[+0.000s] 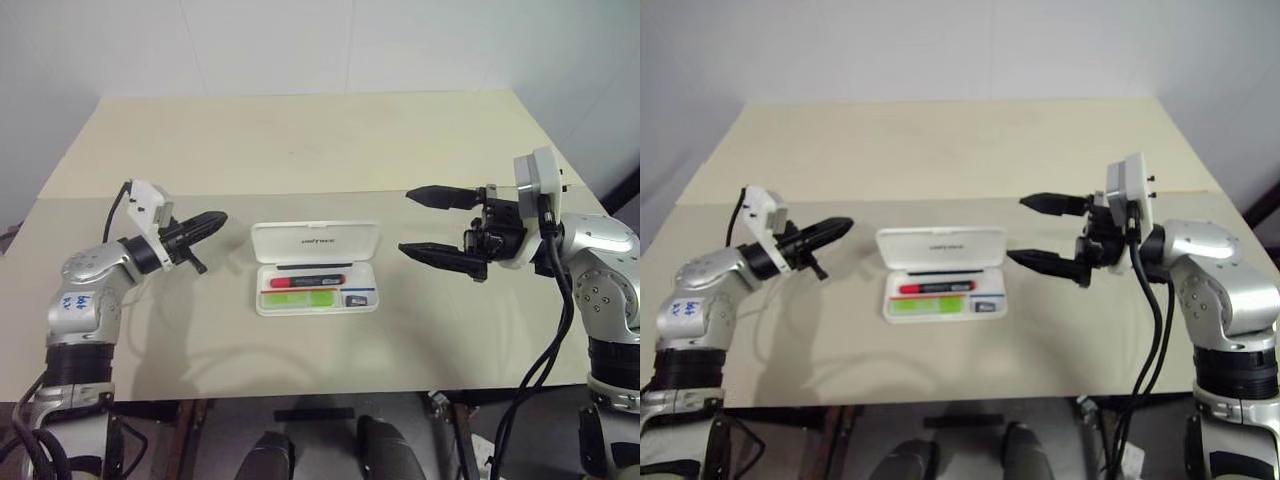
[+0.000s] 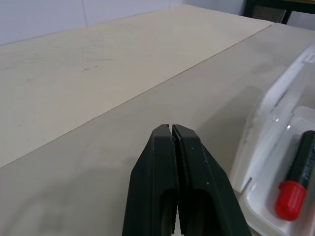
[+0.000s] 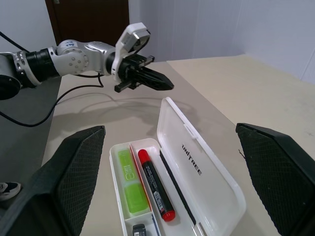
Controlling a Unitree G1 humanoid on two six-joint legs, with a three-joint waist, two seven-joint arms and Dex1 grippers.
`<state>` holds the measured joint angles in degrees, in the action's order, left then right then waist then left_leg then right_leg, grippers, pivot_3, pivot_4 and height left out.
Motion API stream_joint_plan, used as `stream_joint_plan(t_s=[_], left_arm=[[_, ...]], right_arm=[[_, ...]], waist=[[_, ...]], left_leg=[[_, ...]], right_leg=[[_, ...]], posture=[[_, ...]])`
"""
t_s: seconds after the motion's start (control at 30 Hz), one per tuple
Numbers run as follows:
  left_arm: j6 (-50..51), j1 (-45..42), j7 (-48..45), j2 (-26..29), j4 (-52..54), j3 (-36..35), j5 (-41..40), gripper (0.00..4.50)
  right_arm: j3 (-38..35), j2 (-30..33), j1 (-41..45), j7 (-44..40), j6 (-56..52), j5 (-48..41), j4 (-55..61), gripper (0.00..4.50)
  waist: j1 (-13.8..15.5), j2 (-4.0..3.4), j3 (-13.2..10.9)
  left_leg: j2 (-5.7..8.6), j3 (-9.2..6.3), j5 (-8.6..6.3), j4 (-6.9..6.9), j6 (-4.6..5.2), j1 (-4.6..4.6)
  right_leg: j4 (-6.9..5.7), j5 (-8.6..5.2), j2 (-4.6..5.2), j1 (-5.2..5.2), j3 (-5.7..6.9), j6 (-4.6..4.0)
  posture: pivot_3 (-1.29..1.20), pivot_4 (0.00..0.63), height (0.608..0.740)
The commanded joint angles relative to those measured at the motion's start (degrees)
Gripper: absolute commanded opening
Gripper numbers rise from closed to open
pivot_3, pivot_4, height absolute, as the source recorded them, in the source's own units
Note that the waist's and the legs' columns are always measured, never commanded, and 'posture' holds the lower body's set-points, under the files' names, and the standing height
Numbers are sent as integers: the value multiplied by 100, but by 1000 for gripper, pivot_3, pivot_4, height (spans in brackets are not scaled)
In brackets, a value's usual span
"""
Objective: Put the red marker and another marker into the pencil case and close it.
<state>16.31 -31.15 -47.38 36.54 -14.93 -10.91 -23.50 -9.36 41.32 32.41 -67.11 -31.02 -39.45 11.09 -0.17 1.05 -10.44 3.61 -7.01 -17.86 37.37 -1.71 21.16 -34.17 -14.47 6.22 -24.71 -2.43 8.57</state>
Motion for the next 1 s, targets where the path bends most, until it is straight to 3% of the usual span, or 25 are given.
stream_joint_plan(t_s=[0.03, 0.53, 1.0], left_arm=[[-190, -344, -23, -84, -285, 101, 168, 58], [-355, -1083, -468, -540, -1000, 570, 447, 58], [-327, -938, -1795, -426, -388, 979, 396, 58]], right_arm=[[-33, 95, -79, -12, 179, 62, 104, 4500], [154, -27, -122, 107, 305, 211, 55, 4500], [222, 2, -251, 189, 275, 223, 131, 4500]], waist=[[12, 0, 0], [3, 0, 0], [10, 0, 0]], left_leg=[[1, 1, 0, 0, 0, -1], [6, 1, 0, 5, 0, 2], [6, 0, 0, 5, 0, 3]], right_leg=[[0, 0, 1, 1, 0, 0], [-3, 1, 2, -1, 0, 2], [-1, 1, 2, 0, 0, 2]], posture=[[0, 150, 740], [0, 150, 740], [0, 150, 740]])
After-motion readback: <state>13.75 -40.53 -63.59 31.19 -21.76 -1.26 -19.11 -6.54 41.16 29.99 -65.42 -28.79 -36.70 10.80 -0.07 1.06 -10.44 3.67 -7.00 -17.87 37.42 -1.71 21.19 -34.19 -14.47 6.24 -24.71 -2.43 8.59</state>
